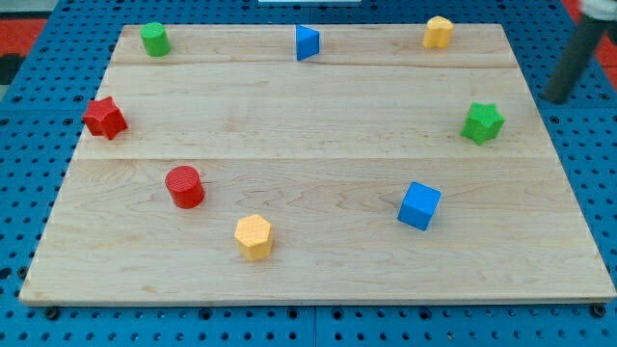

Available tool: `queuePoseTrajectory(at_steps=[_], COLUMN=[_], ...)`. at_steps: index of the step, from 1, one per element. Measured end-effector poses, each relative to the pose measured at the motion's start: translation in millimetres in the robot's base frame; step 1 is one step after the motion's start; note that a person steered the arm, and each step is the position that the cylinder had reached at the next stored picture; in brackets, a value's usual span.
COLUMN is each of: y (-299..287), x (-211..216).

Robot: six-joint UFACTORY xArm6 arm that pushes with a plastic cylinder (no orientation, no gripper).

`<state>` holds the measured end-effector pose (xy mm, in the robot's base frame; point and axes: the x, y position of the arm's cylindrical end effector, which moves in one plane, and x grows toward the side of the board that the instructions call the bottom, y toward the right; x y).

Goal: Place the cube diagonal top left to the hexagon

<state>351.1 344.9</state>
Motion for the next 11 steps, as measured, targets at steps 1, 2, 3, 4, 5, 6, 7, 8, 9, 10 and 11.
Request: queuePoseTrajectory(at_steps=[1,2,3,4,5,6,7,8,9,10,11], y=[0.5,-65.3,-165.1,-252.2,-216.5,-215.5,-153.1,-212.4,-295.7,-204.1,-212.8], x=[25.2,93.3,105.9,135.4,165.8,174.4,179.1,213.1,214.0,213.8,257.3])
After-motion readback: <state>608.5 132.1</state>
